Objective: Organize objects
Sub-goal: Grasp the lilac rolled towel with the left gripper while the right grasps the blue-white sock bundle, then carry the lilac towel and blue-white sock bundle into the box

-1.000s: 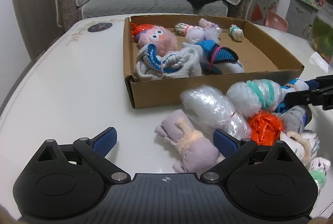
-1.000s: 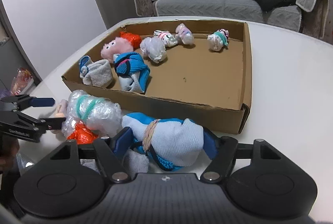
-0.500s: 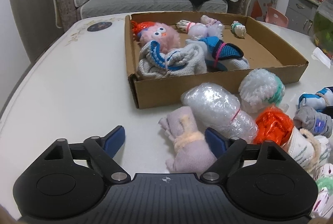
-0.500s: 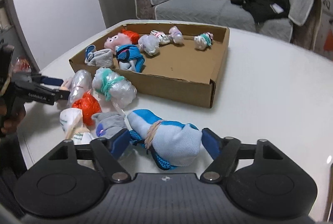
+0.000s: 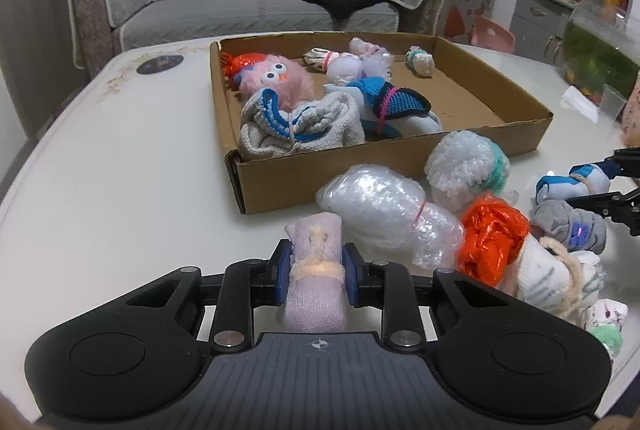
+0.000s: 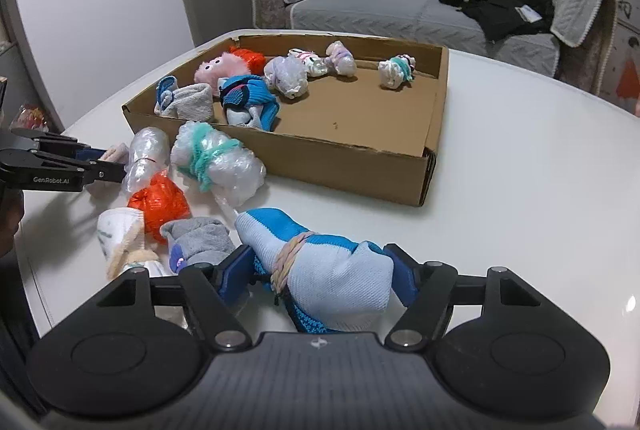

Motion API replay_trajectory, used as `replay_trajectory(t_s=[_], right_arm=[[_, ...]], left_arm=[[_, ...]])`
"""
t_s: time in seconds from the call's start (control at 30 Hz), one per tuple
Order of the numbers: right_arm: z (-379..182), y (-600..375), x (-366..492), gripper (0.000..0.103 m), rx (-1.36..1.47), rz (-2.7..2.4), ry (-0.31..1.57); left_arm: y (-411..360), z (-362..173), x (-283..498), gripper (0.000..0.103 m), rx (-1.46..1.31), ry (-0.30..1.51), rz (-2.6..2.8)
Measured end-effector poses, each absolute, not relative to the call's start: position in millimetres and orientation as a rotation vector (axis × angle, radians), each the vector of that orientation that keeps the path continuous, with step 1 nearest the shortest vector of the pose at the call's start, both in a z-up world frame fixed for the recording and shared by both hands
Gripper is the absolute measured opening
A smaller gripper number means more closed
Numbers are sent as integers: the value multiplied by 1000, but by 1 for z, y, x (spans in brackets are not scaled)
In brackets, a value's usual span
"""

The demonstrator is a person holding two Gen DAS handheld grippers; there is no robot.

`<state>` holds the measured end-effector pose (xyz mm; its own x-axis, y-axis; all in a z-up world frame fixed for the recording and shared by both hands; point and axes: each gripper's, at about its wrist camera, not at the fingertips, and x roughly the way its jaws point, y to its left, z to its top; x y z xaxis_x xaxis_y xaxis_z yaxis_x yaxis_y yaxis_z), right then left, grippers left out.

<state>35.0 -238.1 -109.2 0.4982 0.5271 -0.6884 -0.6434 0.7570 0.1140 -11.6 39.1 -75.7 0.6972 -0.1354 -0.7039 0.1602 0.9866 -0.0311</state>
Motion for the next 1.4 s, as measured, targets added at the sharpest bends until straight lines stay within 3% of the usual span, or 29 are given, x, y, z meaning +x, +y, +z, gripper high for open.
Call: replay_trajectory(t_s=[1.4], right_arm=[[-100, -260, 16, 62, -58, 568, 754]], left_arm=[[54, -56, -25, 32, 56, 758, -207]])
